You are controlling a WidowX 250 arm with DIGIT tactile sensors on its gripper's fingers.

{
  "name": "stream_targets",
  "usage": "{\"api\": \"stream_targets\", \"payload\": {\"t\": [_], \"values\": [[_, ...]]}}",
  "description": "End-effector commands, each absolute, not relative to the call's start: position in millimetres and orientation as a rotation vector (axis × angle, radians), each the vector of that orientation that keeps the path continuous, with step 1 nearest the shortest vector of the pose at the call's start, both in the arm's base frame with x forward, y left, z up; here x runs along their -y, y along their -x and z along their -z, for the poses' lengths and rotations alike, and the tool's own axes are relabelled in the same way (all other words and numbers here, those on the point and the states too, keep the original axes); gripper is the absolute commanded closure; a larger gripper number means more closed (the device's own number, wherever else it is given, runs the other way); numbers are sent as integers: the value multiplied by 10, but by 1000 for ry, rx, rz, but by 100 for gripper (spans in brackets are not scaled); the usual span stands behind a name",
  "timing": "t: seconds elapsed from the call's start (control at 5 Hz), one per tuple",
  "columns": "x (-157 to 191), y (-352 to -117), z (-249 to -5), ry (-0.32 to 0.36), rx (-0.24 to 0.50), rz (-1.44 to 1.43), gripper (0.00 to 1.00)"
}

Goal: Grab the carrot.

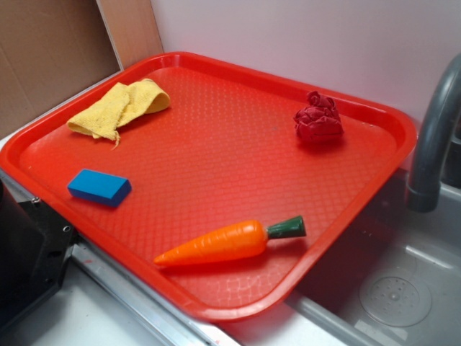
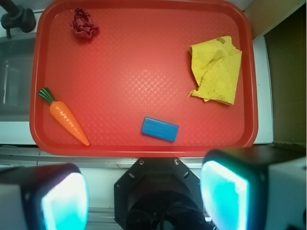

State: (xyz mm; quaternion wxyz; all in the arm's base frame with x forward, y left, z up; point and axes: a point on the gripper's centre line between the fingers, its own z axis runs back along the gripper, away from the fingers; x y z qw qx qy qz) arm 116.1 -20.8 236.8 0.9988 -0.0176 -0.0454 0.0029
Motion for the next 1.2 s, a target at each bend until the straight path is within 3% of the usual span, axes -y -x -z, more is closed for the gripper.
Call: {"api": "stream_targets", "payload": {"t": [0.0,0.2,0.6,1.0], "values": [[208,-1161,-2368,35,91,-6,0],[369,-1217,-2237,7,83,39,0],[799,-1277,-1960,25,87,230,0],[1174,-1366,-1515,24,112,305,0]]}}
